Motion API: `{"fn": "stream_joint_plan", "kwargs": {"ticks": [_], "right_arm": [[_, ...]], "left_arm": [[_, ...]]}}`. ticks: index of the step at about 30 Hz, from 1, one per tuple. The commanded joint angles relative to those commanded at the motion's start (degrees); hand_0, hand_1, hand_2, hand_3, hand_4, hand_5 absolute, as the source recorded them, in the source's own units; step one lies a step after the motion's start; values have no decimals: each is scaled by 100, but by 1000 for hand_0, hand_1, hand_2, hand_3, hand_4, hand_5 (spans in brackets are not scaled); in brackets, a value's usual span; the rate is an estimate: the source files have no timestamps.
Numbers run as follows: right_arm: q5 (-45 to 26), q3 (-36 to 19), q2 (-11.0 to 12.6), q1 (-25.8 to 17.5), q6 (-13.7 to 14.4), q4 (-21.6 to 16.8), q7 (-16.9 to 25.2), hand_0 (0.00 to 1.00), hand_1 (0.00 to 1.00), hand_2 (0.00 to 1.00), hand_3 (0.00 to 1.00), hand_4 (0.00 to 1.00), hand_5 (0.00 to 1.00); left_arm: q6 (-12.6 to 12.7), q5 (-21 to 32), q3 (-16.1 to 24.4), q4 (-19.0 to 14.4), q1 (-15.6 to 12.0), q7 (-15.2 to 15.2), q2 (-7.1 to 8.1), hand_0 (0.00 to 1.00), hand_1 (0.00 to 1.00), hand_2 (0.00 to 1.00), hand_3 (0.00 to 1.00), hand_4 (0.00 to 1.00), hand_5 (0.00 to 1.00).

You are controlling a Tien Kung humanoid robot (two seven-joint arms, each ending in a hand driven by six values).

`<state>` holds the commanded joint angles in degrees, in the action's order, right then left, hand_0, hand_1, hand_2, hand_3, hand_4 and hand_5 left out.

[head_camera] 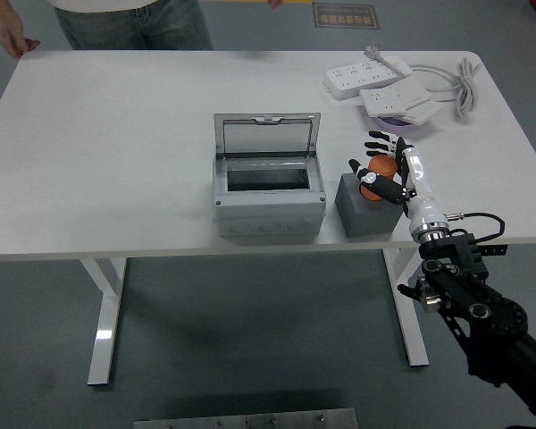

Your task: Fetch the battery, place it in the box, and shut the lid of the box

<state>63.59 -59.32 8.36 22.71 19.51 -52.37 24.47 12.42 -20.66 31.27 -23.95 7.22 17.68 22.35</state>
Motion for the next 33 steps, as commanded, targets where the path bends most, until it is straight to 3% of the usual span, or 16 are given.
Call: {"fn": "stream_joint_plan", "kwargs": {"ticks": [11, 12, 33], "right_arm": [[-3, 106, 3, 1, 94, 23, -47, 680, 689, 677, 731, 794, 109], [-9, 116, 3, 2, 89, 33, -50, 654, 675, 668, 722, 670, 2], [-41, 215, 11, 10, 47, 69, -87, 667, 693, 694, 725, 664, 2]], "left_arm": [[-8, -17, -21, 8, 51, -33, -4, 651, 724, 666, 642, 732, 394], [-10, -20, -23, 9, 56, -37, -3, 650, 723, 666, 642, 729, 390], [3, -76, -25, 8, 55, -53, -9, 649, 723, 666, 638, 722, 386]]}}
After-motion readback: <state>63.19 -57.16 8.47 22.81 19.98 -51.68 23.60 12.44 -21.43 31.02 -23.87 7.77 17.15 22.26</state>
